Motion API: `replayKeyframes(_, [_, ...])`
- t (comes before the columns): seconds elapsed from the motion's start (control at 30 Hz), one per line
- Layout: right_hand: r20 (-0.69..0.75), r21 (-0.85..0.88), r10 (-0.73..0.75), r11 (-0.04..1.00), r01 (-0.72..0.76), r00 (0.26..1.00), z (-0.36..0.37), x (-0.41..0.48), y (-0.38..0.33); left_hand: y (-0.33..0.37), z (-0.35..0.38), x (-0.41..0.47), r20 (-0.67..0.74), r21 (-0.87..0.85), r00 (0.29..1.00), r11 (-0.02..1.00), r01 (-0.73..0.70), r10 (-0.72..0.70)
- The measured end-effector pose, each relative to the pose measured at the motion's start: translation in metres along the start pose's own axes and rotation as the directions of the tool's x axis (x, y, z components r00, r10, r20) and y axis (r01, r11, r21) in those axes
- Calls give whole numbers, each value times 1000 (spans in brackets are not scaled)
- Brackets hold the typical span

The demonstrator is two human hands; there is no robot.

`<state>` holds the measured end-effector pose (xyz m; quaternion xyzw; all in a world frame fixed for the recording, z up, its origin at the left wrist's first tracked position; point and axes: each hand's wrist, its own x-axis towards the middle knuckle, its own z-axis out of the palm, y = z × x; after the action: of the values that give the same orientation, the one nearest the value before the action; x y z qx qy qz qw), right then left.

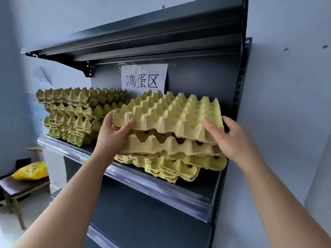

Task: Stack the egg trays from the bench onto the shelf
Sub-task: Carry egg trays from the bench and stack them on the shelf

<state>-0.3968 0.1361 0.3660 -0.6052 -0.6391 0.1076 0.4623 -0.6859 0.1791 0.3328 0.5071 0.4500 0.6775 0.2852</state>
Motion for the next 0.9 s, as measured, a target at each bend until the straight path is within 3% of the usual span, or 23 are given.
replayKeyframes(0.2, [-112,-96,101,989,-112,989,38,-6,-33,-22,-18,49,121,15,993,1000,-5,3])
replayKeyframes(0.5, [-249,-242,101,957,-163,963,56,-6,-77,-35,-36,86,209,-98,978,995,-1,22])
replayKeyframes(0.9, [-174,-340,185,911,-235,967,101,7,-70,-72,-52,113,228,104,974,994,-33,8])
